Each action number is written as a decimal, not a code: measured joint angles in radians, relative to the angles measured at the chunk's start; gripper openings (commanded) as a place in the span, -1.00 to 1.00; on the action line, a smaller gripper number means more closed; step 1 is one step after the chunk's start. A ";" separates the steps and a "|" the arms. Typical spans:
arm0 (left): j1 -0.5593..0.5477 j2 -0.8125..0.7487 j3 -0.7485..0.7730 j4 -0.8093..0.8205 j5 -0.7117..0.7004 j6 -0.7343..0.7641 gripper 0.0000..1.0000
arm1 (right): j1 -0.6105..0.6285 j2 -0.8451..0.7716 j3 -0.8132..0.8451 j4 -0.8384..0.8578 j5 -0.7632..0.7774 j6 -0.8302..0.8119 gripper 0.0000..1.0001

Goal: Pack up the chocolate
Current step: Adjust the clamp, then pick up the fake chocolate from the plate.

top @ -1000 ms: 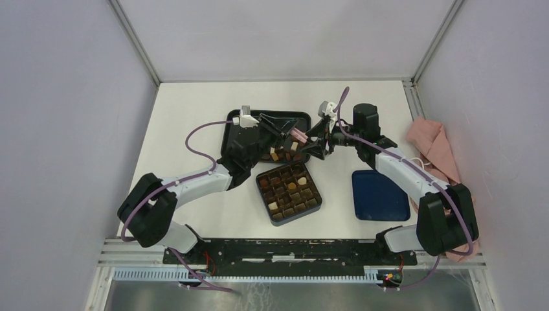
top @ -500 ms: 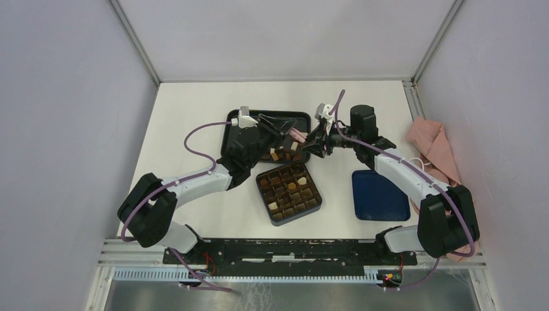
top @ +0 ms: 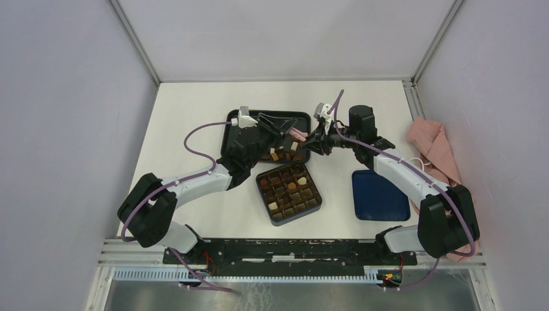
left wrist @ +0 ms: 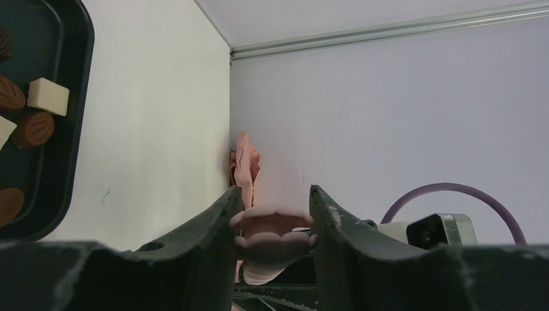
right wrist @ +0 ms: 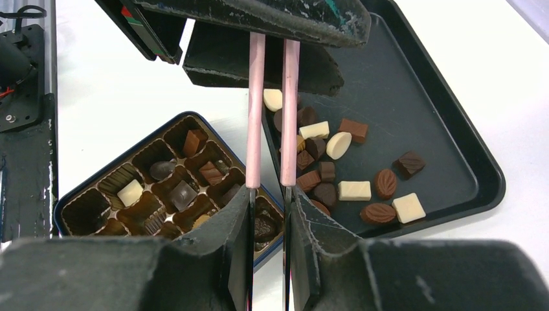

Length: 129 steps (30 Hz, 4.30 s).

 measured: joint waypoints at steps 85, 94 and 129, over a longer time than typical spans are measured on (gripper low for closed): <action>0.077 -0.393 0.036 -1.027 -0.329 1.258 0.89 | 0.016 0.705 0.790 -0.806 0.728 -0.592 -0.28; 0.088 -0.391 0.035 -1.027 -0.307 1.258 0.88 | 0.028 0.722 0.801 -0.845 0.724 -0.624 -0.28; 0.098 -0.381 0.034 -1.026 -0.257 1.259 0.86 | 0.051 0.835 0.929 -0.863 0.701 -0.604 -0.21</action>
